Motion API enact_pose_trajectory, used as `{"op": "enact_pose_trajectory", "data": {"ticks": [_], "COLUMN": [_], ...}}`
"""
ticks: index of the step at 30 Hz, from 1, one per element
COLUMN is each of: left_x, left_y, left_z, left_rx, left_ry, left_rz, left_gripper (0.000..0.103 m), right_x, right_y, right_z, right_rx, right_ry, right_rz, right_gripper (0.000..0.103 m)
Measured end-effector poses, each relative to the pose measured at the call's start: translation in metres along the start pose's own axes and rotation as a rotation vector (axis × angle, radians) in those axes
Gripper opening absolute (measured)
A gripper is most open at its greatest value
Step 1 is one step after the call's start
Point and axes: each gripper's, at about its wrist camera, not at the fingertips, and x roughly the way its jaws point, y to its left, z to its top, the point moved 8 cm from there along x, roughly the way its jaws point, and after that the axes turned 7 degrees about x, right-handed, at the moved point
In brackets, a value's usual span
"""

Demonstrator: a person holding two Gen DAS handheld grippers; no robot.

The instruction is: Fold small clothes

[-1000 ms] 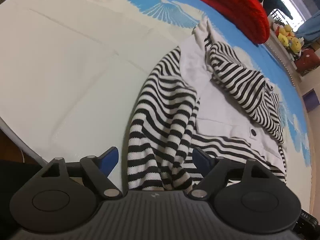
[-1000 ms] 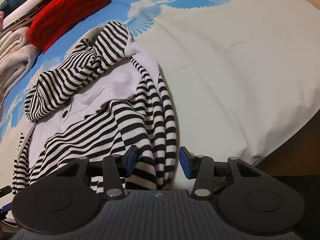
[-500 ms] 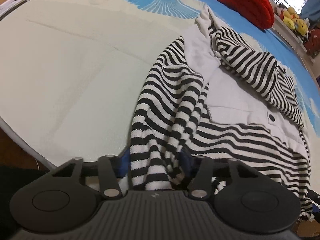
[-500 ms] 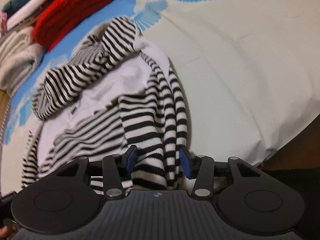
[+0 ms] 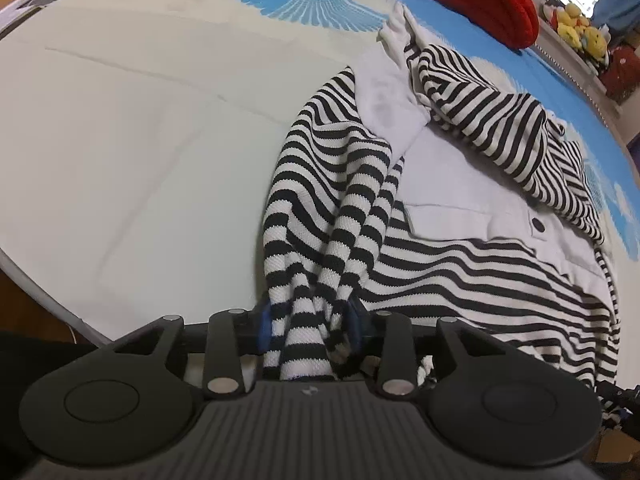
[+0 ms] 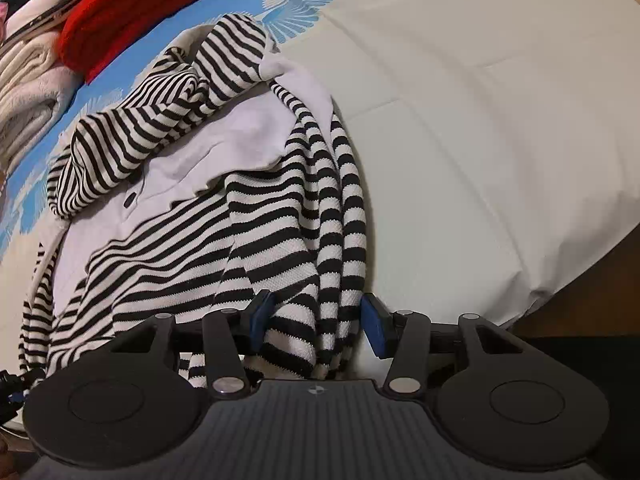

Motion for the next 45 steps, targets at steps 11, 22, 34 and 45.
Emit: {"op": "enact_pose_trajectory", "data": {"ticks": [11,22,34,45], "left_x": [-0.018,-0.003,-0.006,0.0], "left_y": [-0.003,-0.003,-0.004,-0.007], "left_z": [0.005,-0.004,-0.004,-0.006], "left_rx": [0.003,0.038,0.045,0.098], "left_ry": [-0.069,-0.005,-0.007,-0.005], "left_rz": [-0.034,-0.023,-0.034,-0.009], "left_gripper": [0.015,0.032,0.022,0.025], "right_x": [-0.022,0.002,-0.002,0.007], "right_y": [0.016,0.004,0.005,0.005], "right_z": [0.013,0.0,0.004,-0.002], "right_rx": [-0.04,-0.032,-0.037,-0.078], "right_ry": [-0.121,-0.017,-0.049,-0.026], "right_rz": [0.068,-0.026,-0.018,-0.054], "right_gripper": [0.006,0.027,0.013,0.026]}}
